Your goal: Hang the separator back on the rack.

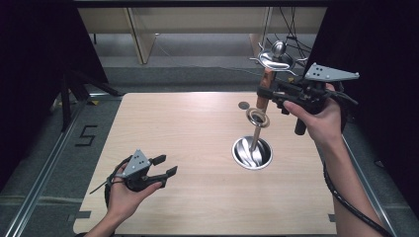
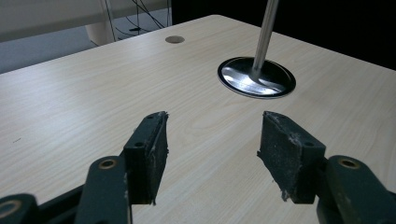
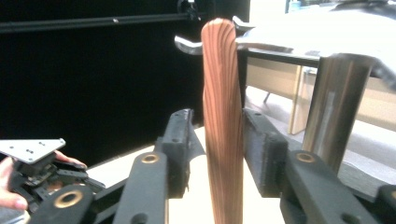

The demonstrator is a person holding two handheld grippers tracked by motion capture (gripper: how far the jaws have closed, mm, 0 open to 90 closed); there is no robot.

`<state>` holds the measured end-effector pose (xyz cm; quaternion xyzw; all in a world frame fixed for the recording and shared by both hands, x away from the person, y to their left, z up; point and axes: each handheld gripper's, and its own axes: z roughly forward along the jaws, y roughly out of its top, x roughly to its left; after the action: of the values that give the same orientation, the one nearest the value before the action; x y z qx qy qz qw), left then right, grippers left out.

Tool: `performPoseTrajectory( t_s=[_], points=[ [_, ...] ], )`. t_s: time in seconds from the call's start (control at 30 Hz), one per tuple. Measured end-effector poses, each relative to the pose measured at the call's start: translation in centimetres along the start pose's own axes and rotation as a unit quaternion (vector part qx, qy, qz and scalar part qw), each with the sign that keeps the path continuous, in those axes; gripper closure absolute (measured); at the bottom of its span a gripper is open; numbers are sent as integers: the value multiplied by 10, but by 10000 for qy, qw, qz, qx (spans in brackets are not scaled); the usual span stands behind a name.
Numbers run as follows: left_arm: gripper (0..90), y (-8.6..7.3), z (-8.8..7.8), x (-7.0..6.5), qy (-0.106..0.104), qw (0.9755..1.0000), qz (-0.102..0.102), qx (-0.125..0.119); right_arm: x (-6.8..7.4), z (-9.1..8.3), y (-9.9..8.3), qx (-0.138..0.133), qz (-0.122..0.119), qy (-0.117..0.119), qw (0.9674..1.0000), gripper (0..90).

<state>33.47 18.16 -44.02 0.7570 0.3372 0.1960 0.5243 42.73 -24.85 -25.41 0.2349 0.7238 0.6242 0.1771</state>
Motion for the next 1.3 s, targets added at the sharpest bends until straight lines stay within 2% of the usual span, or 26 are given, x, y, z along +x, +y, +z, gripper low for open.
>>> performPoseTrajectory(
  t_s=[0.03, 0.07, 0.13, 0.17, 0.2, 0.27, 0.33, 0.47, 0.5, 0.57, 0.6, 0.63, 0.67, 0.7, 0.77, 0.8, 0.93, 1.0, 1.17, 1.2, 1.27, 1.3],
  points=[
    [408, 0, 0, 0, 5, 10000, -5, -30, 4, -2, -2, 85, 115, -63, 9999, 588],
    [408, 0, 0, -1, -1, 10000, -50, -43, 3, -2, -2, 9, -3, -115, 9999, 580],
    [408, 0, -1, 0, 26, 10000, -16, -23, 4, -3, -3, 5, -4, -137, 9999, 573],
    [408, 0, -1, 0, 8, 10000, 16, -25, 6, -6, -5, 72, 72, -152, 9998, 563],
    [407, 0, -1, 0, 10, 10000, -13, -19, 5, -7, -7, 32, -71, -233, 9997, 555],
    [406, 0, 0, 1, -14, 10000, -15, -26, 7, -11, -11, 155, 50, -237, 9996, 537],
    [406, 0, -1, 1, -1, 10000, -18, -26, 7, -14, -14, 121, -18, -286, 9995, 527],
    [405, -1, 0, 1, -14, 10000, -22, -22, 9, -22, -18, 220, 34, -360, 9991, 518],
    [405, -1, -1, 1, -6, 10000, -18, -12, 8, -26, -21, 149, -43, -437, 9989, 516],
    [404, -1, -1, 1, 2, 10000, -14, -7, 9, -30, -24, 162, 28, -446, 9989, 512],
    [403, -1, -1, 2, -2, 10000, -19, -4, 8, -33, -26, 147, -80, -507, 9986, 509],
    [402, -1, -1, 1, 8, 10000, -56, 1, 9, -36, -28, 167, 5, -547, 9984, 505],
    [402, -1, -1, 1, 8, 10000, -56, 1, 9, -37, -31, 139, -34, -608, 9981, 501],
    [402, -1, -1, 2, 37, 10000, -7, 41, 10, -41, -33, 249, 103, -615, 9977, 498],
    [402, -1, -1, 2, 73, 9999, -28, 74, 9, -44, -37, 150, 11, -747, 9971, 491],
    [401, -1, -1, 2, 61, 10000, -42, 59, 10, -46, -40, 171, 40, -794, 9967, 485],
    [398, -2, -1, 3, 67, 9999, -60, 49, 10, -54, -52, 217, 74, -1075, 9939, 474],
    [396, -2, -1, 3, 73, 9999, -83, 57, 10, -57, -59, 270, 172, -1217, 9921, 467],
    [391, -3, 0, 4, 67, 9999, -104, 42, 4, -65, -79, 342, 337, -1400, 9890, 462],
    [390, -3, 0, 4, 65, 9999, -112, 37, 5, -66, -82, 374, 425, -1472, 9875, 462],
    [388, -3, 0, 4, 93, 9998, -181, 65, 2, -68, -85, 350, 410, -1511, 9870, 461],
    [387, -3, 0, 5, 96, 9999, -112, 87, -1, -71, -94, 367, 461, -1683, 9840, 459]
  ],
)
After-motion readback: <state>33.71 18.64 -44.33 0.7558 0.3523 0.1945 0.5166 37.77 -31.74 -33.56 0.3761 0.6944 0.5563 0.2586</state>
